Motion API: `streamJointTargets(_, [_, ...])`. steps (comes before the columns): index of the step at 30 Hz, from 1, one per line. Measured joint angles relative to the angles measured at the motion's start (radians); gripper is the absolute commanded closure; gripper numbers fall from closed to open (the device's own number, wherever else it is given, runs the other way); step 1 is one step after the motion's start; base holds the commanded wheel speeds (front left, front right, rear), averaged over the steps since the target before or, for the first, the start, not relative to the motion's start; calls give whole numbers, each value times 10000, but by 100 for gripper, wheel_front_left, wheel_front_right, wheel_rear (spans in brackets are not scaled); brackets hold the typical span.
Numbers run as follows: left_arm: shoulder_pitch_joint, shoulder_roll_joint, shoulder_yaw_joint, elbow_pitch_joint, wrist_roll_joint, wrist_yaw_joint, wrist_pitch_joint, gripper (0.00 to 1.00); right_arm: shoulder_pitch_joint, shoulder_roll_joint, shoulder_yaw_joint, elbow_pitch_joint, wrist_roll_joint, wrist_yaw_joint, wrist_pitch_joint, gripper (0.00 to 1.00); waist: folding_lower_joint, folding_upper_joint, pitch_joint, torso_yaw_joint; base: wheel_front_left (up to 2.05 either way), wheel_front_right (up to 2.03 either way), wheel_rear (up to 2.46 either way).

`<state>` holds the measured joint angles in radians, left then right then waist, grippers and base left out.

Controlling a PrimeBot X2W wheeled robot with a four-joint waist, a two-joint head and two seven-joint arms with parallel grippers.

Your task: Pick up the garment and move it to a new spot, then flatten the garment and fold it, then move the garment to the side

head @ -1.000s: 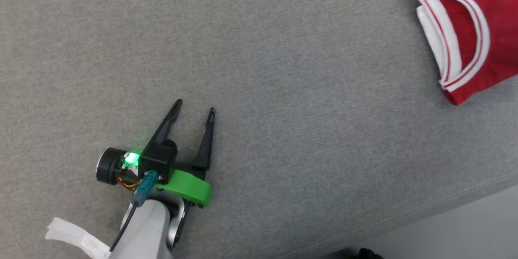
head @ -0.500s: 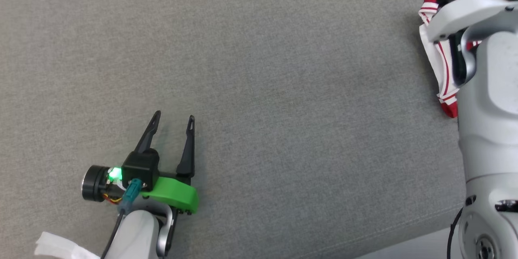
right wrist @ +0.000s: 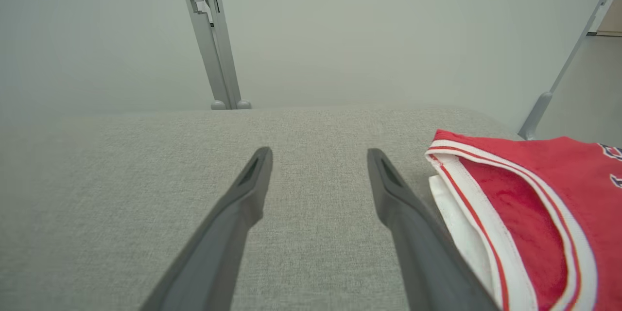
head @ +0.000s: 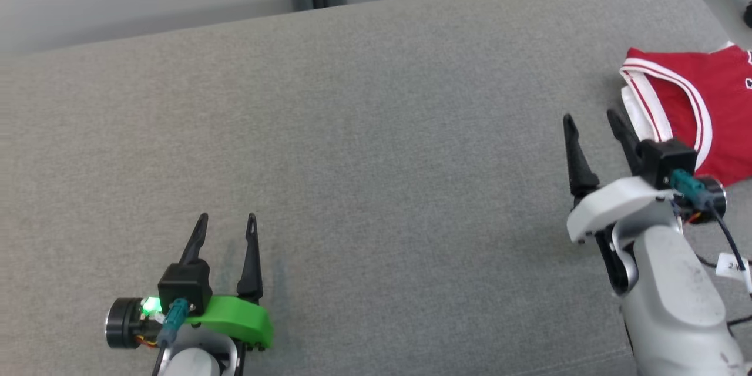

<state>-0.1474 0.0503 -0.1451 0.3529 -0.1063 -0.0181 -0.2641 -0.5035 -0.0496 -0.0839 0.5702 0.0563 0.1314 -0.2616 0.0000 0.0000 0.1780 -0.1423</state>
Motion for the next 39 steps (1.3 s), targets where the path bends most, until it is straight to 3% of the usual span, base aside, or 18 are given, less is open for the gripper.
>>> streamJointTargets(12, [1111, -2, 382, -90, -625, 35, 0, 0, 2663, 2, 188, -562, 867, 0, 0, 0, 0, 0, -1343, 962, 0, 0, 0])
streamJointTargets(19, [1512, -4, 731, -385, -945, -190, 0, 0, 3029, 4, 405, -732, 1233, 0, 0, 0, 0, 0, -1699, 1210, 0, 0, 0])
streamJointTargets(20, [1549, -8, 771, -391, -972, -219, 0, 100, 3049, 12, 412, -723, 1243, 2, 0, 100, 0, 0, -1725, 1218, 0, 0, 0])
streamJointTargets(26, [1670, -63, 771, 92, -1062, -221, 88, 100, 3404, 121, 374, -299, 1360, 2, 125, 100, -1, 0, -1733, 1224, 0, 0, 0])
streamJointTargets(39, [1627, -69, 1087, -35, -3467, -343, 713, 100, 3443, 119, 259, -723, 3783, 2, 746, 100, 0, 0, -1739, 1245, 0, 0, 0])
